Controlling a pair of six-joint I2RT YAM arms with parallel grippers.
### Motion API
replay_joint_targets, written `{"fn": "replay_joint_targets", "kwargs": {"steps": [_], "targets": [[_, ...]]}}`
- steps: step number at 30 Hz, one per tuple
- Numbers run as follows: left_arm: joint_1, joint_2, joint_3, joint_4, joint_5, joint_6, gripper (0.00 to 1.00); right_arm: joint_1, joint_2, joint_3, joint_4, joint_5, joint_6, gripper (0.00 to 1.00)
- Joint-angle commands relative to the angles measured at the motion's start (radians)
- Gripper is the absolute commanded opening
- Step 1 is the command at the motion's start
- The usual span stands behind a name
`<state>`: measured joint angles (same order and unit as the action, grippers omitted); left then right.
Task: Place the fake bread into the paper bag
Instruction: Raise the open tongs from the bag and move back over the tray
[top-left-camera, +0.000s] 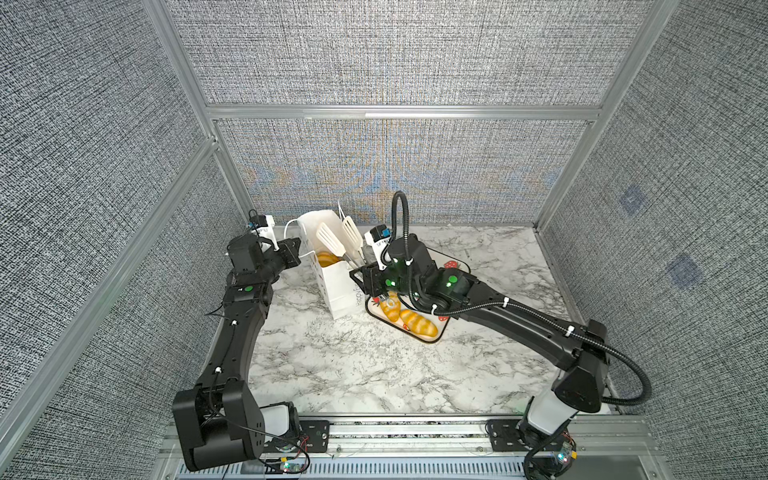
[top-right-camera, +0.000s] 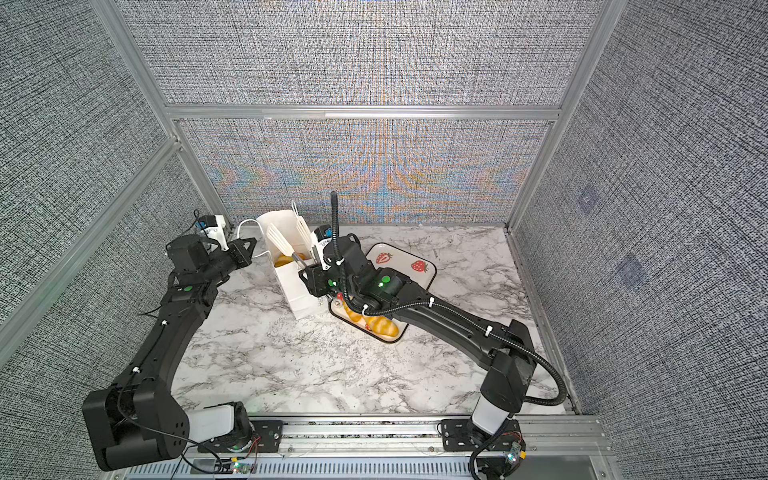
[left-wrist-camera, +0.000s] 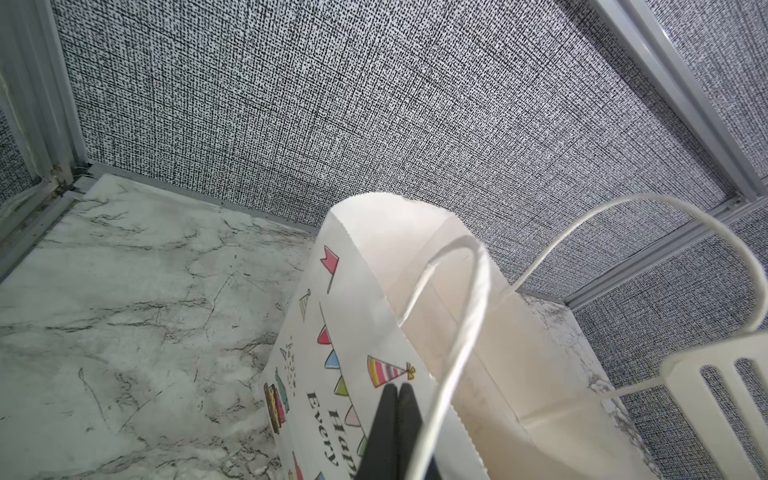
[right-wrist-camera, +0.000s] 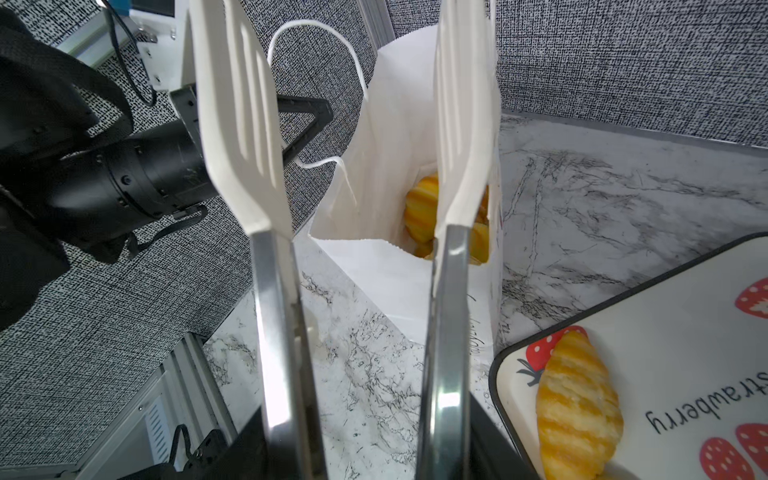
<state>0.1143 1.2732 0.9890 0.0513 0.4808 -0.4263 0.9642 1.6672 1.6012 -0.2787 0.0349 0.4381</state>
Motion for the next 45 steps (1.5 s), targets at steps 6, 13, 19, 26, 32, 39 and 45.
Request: {"fn": "replay_joint_targets", "kwargs": {"steps": [6,13,19,26,32,39,45], "targets": [[0.002,-0.003,-0.003,0.019,0.012,-0.002,0.0,0.0,-0.054,-0.031,0.06,0.04,-0.015,0.52],[0.003,-0.003,-0.003,0.019,0.012,-0.002,0.0,-0.001,-0.104,-0.071,0.064,0.078,-0.025,0.52],[0.002,-0.003,-0.002,0.021,0.014,-0.003,0.0,-0.006,-0.147,-0.12,0.061,0.113,-0.02,0.52],[0.002,-0.002,-0.004,0.022,0.016,-0.005,0.0,-0.023,-0.189,-0.178,0.049,0.145,-0.015,0.52],[0.002,-0.001,-0.004,0.023,0.016,-0.005,0.0,-0.045,-0.218,-0.234,0.041,0.154,0.008,0.52],[0.002,0.0,-0.004,0.025,0.018,-0.006,0.0,-0.072,-0.229,-0.292,0.0,0.163,0.061,0.52],[0.003,0.001,-0.004,0.024,0.017,-0.006,0.0,-0.084,-0.179,-0.272,-0.101,0.154,0.082,0.53]]}}
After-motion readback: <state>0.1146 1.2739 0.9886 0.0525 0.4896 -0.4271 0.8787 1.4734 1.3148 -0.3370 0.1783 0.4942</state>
